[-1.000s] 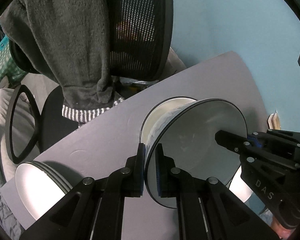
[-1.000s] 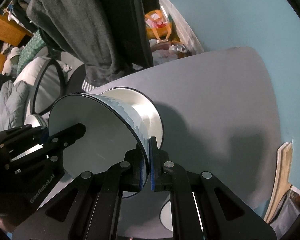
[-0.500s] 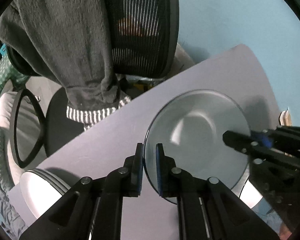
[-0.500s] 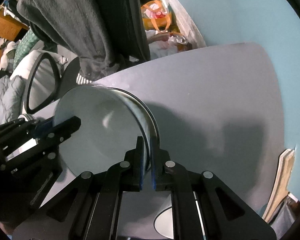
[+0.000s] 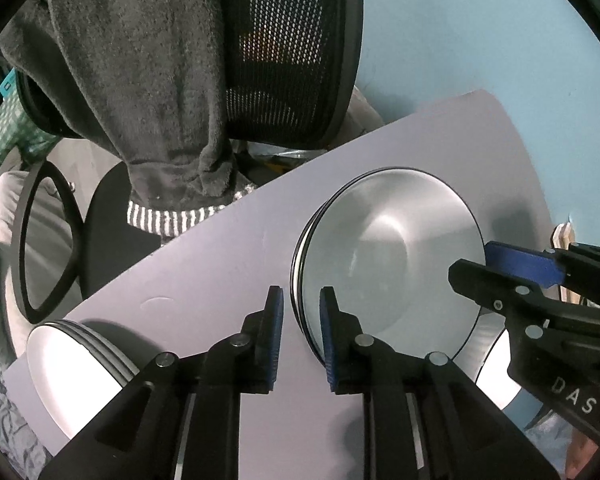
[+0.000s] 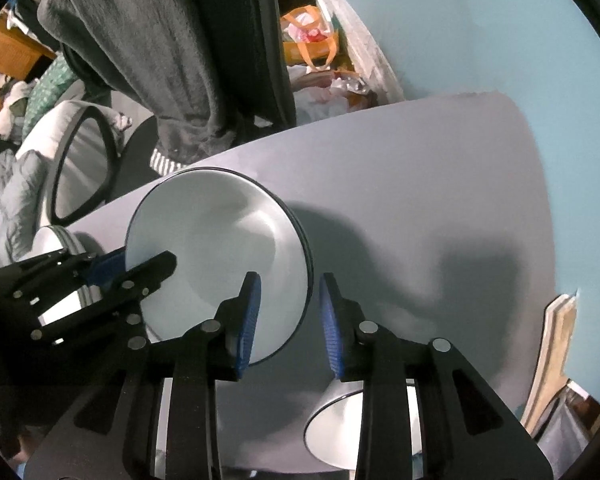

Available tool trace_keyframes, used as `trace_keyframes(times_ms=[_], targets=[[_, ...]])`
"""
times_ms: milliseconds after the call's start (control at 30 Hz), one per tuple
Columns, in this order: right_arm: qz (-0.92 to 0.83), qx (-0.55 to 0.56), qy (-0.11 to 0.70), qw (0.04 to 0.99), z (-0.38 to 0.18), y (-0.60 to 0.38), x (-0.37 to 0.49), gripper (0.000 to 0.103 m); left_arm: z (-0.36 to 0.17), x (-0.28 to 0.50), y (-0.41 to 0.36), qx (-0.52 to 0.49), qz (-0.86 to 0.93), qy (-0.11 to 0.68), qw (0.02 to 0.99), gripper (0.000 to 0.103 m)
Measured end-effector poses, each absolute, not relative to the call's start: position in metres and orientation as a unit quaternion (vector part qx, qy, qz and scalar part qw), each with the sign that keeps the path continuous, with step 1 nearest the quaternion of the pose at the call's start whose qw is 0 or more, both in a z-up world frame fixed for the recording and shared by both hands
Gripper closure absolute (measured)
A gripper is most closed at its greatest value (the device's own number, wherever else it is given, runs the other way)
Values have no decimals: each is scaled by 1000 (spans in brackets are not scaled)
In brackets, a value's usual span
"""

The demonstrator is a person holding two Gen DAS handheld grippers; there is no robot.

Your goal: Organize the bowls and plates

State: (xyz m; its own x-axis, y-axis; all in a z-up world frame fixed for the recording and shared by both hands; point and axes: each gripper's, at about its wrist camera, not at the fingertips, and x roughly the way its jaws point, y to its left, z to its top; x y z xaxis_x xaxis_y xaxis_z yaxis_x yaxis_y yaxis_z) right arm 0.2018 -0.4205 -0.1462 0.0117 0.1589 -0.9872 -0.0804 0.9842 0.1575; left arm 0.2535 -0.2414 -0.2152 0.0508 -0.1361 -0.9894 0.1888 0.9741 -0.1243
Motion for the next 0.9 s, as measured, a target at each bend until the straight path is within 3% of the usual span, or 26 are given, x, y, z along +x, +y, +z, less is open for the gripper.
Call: trace_keyframes(times_ms=[100,167,467,700,900], targets=[[75,25,690,720,-141,-422,199,75,-208,252,-236,11,-108,676,729,83],[71,23,684,726,-135,-423,196,74,-200,249,-230,3,-103,669,736,73],[48,1,632,773,-92,-423,177,51,-155,223,-203,0,-89,628,773,53],[43,-14,599,799,-59,-419,158,41,-129,200,-194,10,-88,609,788,39],[37,-28,575,817,-38,-411,141,39,-110,177,-191,16,-96,597,796,30]])
